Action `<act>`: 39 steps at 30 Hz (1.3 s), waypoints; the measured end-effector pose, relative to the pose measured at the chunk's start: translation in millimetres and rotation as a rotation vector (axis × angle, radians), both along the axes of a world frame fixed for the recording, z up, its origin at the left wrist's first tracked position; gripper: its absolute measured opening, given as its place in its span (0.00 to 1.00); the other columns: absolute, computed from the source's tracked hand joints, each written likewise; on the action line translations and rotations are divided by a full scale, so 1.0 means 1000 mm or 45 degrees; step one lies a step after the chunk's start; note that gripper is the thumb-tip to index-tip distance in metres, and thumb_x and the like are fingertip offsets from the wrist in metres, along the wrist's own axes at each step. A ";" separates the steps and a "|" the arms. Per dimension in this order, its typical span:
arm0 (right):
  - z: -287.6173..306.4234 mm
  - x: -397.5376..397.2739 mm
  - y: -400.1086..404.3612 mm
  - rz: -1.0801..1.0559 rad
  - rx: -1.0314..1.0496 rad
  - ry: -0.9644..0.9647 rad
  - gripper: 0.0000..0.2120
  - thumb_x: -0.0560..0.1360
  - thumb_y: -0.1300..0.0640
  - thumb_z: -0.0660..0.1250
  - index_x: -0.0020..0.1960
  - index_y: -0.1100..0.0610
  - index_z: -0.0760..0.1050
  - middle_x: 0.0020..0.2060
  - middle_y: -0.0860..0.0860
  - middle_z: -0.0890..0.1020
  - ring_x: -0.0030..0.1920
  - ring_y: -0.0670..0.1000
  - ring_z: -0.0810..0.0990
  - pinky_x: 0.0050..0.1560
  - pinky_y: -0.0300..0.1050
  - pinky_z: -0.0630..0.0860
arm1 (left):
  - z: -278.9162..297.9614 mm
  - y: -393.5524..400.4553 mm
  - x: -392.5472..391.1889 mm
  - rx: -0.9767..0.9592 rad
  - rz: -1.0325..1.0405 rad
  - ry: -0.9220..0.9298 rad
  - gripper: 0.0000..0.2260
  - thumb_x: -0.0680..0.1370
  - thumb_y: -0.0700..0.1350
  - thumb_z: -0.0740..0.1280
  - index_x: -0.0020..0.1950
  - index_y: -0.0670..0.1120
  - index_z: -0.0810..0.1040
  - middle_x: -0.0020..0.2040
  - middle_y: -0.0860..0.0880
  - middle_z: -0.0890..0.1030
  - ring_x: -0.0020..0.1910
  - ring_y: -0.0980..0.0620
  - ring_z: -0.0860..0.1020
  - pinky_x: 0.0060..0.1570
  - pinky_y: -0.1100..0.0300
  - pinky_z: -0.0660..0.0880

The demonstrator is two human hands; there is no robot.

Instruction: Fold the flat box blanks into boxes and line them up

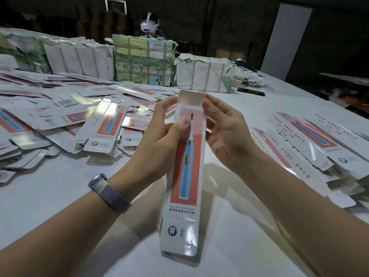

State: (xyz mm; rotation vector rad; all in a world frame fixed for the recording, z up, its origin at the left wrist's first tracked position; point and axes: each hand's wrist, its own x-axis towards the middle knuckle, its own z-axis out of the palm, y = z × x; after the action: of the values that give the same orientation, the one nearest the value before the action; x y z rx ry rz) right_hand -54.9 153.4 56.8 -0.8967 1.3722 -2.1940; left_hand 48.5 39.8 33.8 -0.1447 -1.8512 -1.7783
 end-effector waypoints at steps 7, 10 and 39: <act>0.005 0.000 0.004 0.213 0.146 -0.260 0.13 0.76 0.56 0.62 0.53 0.55 0.83 0.42 0.52 0.84 0.39 0.50 0.83 0.42 0.43 0.81 | 0.002 -0.001 0.001 -0.134 0.010 0.053 0.10 0.83 0.49 0.60 0.63 0.58 0.66 0.38 0.46 0.83 0.35 0.50 0.82 0.36 0.55 0.80; 0.010 -0.002 0.008 0.269 0.189 -0.394 0.14 0.75 0.60 0.59 0.40 0.59 0.82 0.32 0.52 0.82 0.26 0.47 0.79 0.27 0.37 0.76 | 0.000 0.001 0.001 -0.196 0.013 0.017 0.10 0.80 0.51 0.61 0.61 0.59 0.68 0.37 0.45 0.81 0.34 0.47 0.80 0.38 0.47 0.78; 0.020 -0.003 0.013 0.037 0.371 0.278 0.05 0.71 0.55 0.68 0.36 0.51 0.79 0.33 0.48 0.81 0.34 0.48 0.79 0.36 0.43 0.78 | -0.002 0.001 0.000 -0.231 0.008 -0.061 0.17 0.80 0.54 0.59 0.69 0.61 0.65 0.40 0.34 0.78 0.36 0.47 0.78 0.41 0.43 0.78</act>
State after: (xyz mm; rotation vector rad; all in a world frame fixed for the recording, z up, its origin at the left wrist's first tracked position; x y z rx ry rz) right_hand -58.3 166.0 76.9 -1.0585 1.7135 -1.8520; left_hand 48.3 40.7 31.6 -0.1658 -2.0443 -1.6206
